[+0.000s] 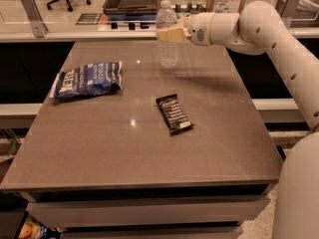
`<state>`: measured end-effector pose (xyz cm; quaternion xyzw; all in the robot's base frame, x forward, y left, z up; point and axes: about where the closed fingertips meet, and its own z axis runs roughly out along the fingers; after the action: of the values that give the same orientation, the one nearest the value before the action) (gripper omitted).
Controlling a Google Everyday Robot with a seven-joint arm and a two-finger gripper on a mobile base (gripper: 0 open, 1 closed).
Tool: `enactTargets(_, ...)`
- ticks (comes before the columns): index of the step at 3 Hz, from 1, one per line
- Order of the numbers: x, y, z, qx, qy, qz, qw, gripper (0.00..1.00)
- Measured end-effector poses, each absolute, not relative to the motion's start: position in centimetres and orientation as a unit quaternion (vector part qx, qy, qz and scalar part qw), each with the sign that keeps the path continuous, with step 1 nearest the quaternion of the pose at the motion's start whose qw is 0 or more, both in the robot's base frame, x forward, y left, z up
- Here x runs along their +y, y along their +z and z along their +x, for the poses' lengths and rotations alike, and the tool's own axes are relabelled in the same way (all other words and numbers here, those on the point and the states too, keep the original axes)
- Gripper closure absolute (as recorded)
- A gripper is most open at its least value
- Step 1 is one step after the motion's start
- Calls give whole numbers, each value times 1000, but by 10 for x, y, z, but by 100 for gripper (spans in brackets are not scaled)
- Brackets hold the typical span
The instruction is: Knock water bottle over
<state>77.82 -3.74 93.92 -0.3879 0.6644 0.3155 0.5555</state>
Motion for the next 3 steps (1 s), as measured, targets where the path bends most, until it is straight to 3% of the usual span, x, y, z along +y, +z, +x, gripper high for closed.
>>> enactTargets(3,-64,944,777,751,190,-432,461,100)
